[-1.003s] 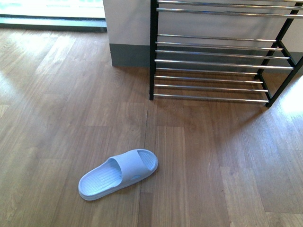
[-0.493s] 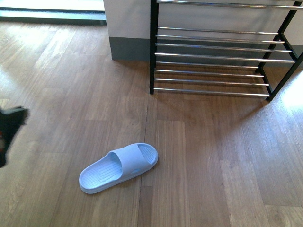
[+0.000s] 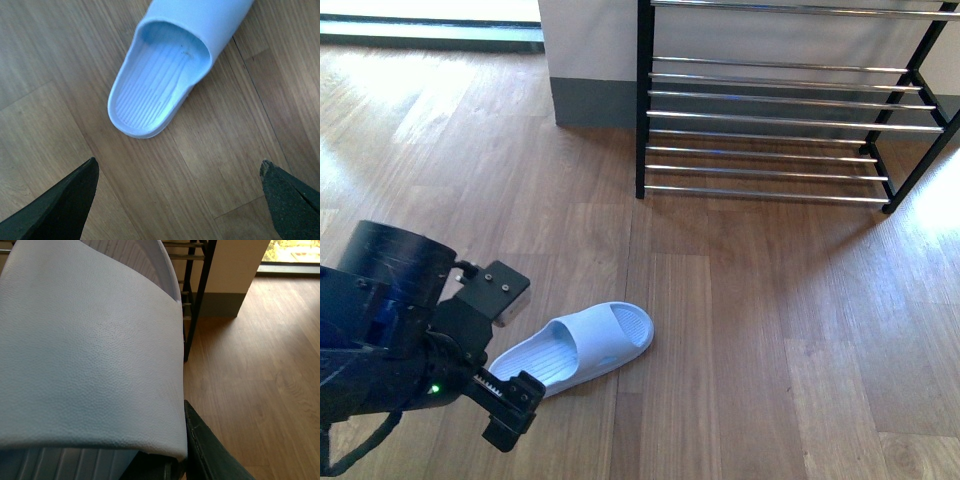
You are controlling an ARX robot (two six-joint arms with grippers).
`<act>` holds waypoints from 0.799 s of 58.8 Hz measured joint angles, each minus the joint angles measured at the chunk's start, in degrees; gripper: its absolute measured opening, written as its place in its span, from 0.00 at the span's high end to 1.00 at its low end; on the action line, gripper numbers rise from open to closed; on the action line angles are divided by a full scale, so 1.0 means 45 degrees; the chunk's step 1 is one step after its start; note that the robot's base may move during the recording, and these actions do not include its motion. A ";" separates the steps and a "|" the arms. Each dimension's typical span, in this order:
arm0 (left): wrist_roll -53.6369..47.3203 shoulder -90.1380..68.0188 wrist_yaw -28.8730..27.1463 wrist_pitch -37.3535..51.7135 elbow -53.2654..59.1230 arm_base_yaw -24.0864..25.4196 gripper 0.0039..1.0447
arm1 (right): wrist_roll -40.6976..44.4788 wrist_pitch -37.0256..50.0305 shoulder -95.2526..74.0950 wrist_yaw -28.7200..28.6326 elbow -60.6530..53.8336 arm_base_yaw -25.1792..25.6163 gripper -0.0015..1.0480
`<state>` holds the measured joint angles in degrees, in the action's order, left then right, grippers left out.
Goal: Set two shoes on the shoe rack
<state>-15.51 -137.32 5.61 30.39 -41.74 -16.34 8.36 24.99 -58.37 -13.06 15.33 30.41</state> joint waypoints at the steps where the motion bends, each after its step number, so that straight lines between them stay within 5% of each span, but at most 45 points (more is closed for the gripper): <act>1: -0.0087 -0.0204 -0.0073 -0.0083 -0.0170 -0.0024 0.09 | 0.0000 0.0000 0.0000 0.0000 0.0000 0.0000 0.98; 47: -0.0709 -0.3385 -0.0908 -0.1928 -0.4226 -0.1239 0.09 | 0.0000 0.0000 0.0000 0.0000 0.0000 0.0000 0.98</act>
<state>-18.70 -152.55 1.52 21.71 -60.75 -21.91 8.36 24.99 -58.37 -13.06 15.33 30.41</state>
